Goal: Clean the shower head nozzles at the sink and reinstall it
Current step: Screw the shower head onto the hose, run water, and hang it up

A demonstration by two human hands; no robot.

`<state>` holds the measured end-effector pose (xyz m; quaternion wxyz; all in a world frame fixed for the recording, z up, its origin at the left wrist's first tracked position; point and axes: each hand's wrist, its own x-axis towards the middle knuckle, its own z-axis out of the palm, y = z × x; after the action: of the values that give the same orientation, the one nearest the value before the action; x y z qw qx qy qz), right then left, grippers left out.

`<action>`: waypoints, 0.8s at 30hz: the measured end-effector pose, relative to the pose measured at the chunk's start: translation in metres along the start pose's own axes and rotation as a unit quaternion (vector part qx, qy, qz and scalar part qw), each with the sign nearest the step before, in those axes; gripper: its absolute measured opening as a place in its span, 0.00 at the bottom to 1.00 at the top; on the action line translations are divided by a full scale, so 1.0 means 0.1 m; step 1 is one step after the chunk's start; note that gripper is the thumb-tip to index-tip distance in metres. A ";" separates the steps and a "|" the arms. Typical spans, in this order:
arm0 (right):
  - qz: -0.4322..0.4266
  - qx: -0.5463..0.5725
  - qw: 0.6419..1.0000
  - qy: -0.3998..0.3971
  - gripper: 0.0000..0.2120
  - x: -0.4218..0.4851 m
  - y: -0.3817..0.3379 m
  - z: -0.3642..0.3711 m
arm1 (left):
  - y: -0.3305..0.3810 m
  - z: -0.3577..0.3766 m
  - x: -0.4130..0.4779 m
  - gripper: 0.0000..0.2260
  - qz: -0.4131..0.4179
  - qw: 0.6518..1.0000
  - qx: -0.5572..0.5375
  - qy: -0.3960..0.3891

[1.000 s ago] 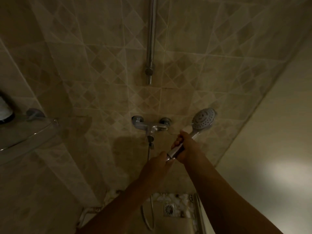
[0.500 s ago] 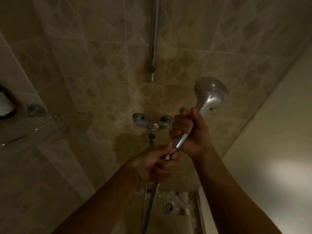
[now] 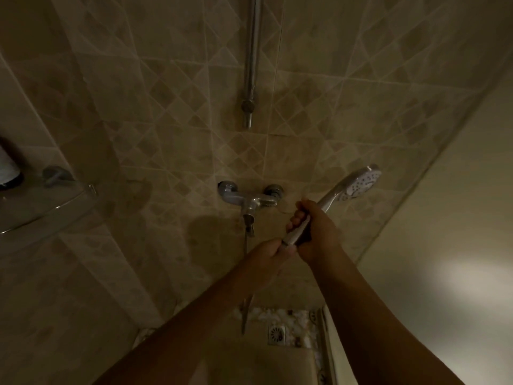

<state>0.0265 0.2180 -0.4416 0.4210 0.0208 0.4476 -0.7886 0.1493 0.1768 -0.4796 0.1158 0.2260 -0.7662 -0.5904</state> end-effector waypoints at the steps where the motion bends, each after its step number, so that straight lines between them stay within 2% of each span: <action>1: -0.003 0.016 0.999 -0.046 0.07 -0.03 -0.04 0.00 | 0.03 -0.05 0.01 0.11 -0.006 0.998 -0.057 -0.022; 3: -0.003 0.047 0.985 -0.165 0.08 -0.10 -0.12 0.05 | 0.06 -0.13 0.01 0.13 -0.032 0.979 -0.186 -0.073; 5: -0.006 0.059 0.965 -0.256 0.13 -0.16 -0.24 0.12 | 0.10 -0.23 0.01 0.15 -0.055 0.933 -0.311 -0.173; 8: -0.005 0.053 0.941 -0.335 0.14 -0.21 -0.35 0.19 | 0.14 -0.34 0.02 0.16 -0.059 0.844 -0.419 -0.331; 10: 0.022 0.075 0.924 -0.375 0.09 -0.21 -0.35 0.22 | 0.13 -0.37 0.01 0.16 -0.068 0.815 -0.443 -0.367; 12: 0.031 0.070 0.932 -0.355 0.10 -0.18 -0.33 0.25 | 0.11 -0.34 0.00 0.16 -0.078 0.843 -0.422 -0.324; 13: 0.023 0.049 0.951 -0.305 0.12 -0.14 -0.31 0.25 | 0.09 -0.30 -0.01 0.16 -0.084 0.872 -0.395 -0.278; 15: -0.017 -0.016 0.990 -0.137 0.14 -0.04 -0.23 0.22 | 0.05 -0.21 0.00 0.15 -0.081 0.944 -0.281 -0.154; 17: -0.045 -0.059 0.997 0.026 0.14 0.02 -0.12 0.16 | 0.04 -0.10 0.01 0.13 -0.040 0.996 -0.071 -0.029; 19: -0.036 -0.043 0.992 0.112 0.13 0.05 -0.04 0.12 | -0.01 -0.01 0.01 0.13 0.006 0.987 0.147 0.059; 20: -0.030 -0.026 0.991 0.126 0.12 0.05 -0.02 0.10 | -0.03 0.03 0.00 0.13 0.021 0.976 0.204 0.077; 22: -0.034 -0.017 0.994 0.105 0.11 0.02 -0.01 0.05 | -0.03 0.06 -0.05 0.13 0.038 0.981 0.180 0.062; 24: -0.035 -0.014 0.999 0.020 0.10 -0.04 -0.05 0.02 | 0.01 0.00 -0.07 0.13 0.011 1.000 0.011 0.008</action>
<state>0.0263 0.2203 -0.4354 0.3839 0.0148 0.4677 -0.7960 0.1551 0.1805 -0.4784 0.1259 0.2240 -0.7739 -0.5789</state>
